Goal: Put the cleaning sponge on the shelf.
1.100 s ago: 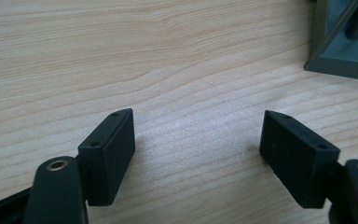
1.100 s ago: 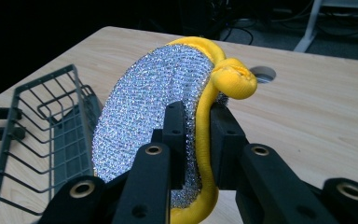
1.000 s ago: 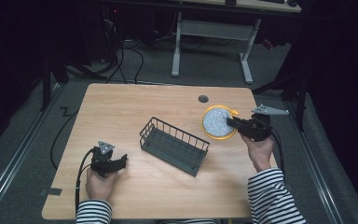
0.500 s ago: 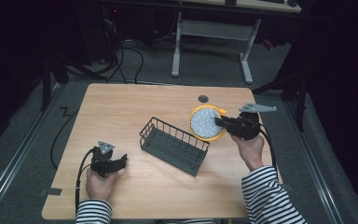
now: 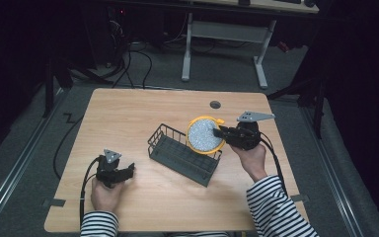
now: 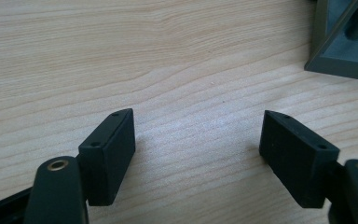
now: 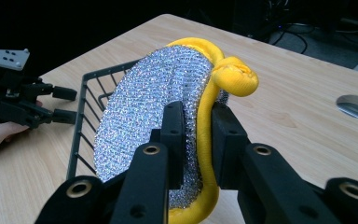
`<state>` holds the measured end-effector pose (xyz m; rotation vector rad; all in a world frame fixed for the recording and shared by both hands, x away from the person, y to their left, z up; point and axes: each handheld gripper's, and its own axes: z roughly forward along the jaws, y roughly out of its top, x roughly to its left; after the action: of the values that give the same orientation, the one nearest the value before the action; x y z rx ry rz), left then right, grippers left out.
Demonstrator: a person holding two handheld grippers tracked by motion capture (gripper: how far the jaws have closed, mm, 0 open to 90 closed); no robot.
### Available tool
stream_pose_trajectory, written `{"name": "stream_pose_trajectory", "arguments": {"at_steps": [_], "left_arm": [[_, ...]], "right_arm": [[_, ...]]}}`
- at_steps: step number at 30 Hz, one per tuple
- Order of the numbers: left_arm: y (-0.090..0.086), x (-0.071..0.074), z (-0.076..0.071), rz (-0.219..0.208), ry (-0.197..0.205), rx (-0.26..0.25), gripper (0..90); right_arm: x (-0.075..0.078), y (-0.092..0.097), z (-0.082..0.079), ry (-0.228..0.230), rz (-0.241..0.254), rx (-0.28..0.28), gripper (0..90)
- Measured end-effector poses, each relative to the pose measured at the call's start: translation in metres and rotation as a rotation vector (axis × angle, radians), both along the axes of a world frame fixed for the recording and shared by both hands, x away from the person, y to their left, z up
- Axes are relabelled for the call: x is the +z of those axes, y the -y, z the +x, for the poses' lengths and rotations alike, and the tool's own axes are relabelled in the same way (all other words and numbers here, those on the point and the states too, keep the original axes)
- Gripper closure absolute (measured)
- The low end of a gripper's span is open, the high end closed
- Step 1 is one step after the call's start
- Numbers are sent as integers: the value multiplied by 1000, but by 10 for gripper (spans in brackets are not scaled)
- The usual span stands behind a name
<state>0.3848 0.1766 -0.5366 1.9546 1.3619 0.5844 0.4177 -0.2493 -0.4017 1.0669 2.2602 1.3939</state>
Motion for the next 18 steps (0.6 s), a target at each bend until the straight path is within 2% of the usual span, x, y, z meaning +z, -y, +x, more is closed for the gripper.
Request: {"name": "stream_pose_trajectory", "arguments": {"at_steps": [8,18], "left_arm": [[0,0,0,0,0,0,274],[0,0,0,0,0,0,273]], "right_arm": [[-10,-14,-1,-7,-19,41,772],[-15,-20,-2,-6,-34,52,762]]}}
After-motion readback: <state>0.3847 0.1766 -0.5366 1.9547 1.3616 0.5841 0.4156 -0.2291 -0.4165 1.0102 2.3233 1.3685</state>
